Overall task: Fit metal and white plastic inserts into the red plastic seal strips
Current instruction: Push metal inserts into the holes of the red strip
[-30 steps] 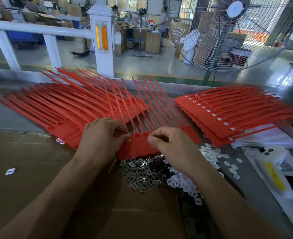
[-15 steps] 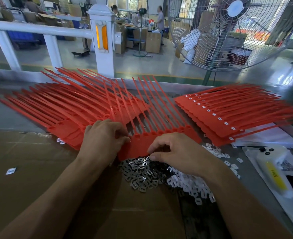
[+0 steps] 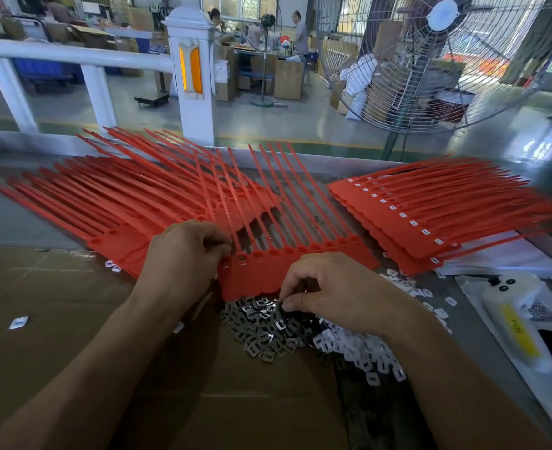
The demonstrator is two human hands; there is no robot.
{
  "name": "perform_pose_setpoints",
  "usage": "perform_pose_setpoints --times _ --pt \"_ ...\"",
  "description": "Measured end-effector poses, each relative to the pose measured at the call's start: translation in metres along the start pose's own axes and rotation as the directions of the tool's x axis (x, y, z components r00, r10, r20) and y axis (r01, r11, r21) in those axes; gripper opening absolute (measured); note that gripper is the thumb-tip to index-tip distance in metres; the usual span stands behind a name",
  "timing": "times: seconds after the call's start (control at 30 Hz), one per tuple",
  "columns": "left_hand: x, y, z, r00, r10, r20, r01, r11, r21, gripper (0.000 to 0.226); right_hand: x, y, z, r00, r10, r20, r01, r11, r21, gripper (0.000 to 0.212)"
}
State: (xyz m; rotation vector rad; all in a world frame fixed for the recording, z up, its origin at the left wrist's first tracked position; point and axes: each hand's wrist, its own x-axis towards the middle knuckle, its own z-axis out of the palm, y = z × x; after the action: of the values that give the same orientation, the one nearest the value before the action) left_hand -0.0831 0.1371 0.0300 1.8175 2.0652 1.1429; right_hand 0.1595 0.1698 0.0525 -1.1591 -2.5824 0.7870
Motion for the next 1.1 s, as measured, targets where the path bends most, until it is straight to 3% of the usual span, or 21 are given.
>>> perform_pose_setpoints --times 0.2,0.57,0.83,1.1 --pt "-0.002 0.005 0.003 0.998 0.066 -0.004 -0.066 0.998 -0.005 0.012 0.000 0.001 0.001 1.000 0.017 -0.008 -0.017 0.999 0.030 0.008" --pt "-0.009 0.018 0.015 0.952 0.296 0.081 -0.285 0.950 -0.126 0.019 0.005 -0.002 0.009 0.944 0.199 -0.262 -0.064 0.892 0.447 0.006" --pt "-0.012 0.027 0.017 0.873 0.485 0.041 -0.472 0.864 -0.178 0.016 0.007 -0.003 0.007 0.958 0.238 -0.160 -0.089 0.777 0.623 0.008" --pt "-0.012 0.026 0.017 0.883 0.468 -0.032 -0.466 0.865 -0.184 0.007 0.007 -0.001 0.007 0.975 0.182 -0.126 -0.036 0.690 0.722 0.007"
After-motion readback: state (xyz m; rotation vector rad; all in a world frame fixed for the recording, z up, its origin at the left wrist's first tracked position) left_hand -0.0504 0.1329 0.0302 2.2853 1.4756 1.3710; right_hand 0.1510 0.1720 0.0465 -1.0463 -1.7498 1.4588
